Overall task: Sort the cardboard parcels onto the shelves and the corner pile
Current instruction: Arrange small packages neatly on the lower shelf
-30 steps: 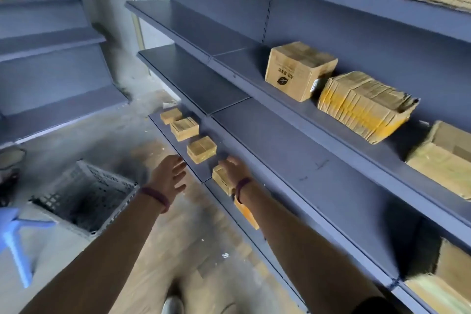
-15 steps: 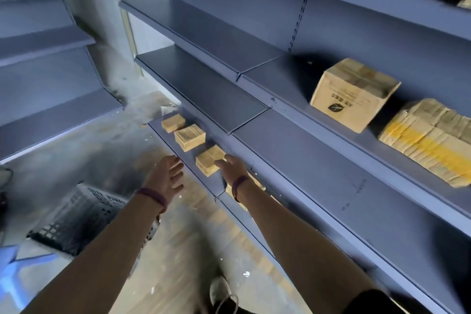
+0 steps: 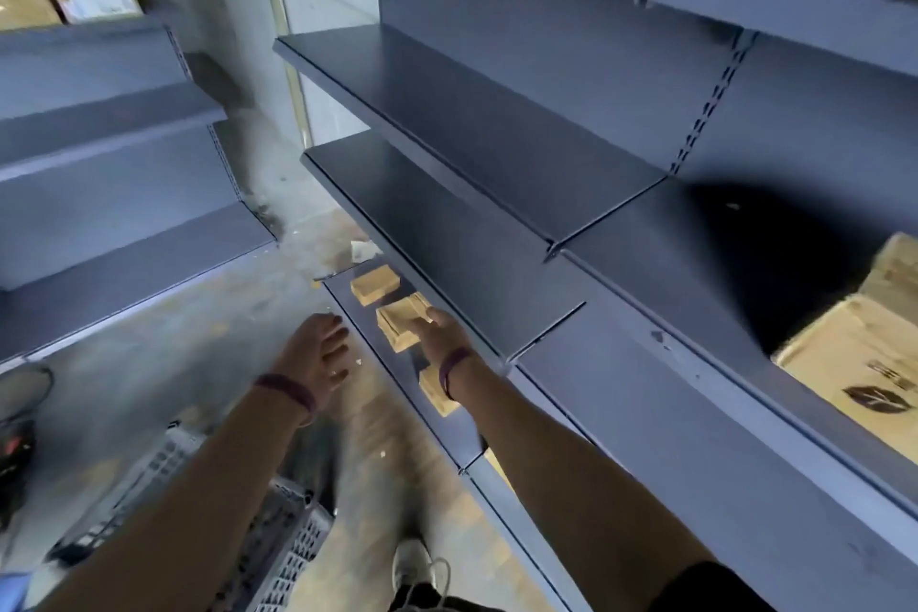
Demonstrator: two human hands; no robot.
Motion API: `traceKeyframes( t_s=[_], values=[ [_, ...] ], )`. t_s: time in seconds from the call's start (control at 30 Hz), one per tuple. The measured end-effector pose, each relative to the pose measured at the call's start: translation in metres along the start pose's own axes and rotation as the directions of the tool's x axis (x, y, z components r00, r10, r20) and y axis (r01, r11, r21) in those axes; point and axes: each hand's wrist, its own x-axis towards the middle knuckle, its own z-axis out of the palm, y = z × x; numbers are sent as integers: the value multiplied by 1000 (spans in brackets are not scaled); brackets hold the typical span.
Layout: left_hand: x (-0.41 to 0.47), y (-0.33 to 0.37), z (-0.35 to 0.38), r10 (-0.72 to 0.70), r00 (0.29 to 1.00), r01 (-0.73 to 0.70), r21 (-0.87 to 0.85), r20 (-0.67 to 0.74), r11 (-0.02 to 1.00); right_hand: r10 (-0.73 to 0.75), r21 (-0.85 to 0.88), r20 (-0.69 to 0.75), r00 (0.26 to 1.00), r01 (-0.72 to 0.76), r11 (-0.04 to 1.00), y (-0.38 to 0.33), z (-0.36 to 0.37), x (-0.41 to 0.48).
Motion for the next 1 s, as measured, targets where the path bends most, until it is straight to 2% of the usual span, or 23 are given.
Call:
traceKeyframes(
  t_s=[0.17,0.5,0.67,1.0],
  values=[
    [52,45,5,-1,999,-1,-44,-40,999,-9,-80,35,999,12,997,-38,16,64],
    [116,107,-1,-6,996,-1,-75,-91,997,-32,-65,50,998,35,997,-82,34,139],
    [152,132,-6,-17,998,13,-61,-67,998,-33,-61,86,996,38,997,-102,54,174],
    [271,193,-28,-59,998,59,-36,16,998,-10,-7,28,1000,11,1000,-132,112,281]
  ],
)
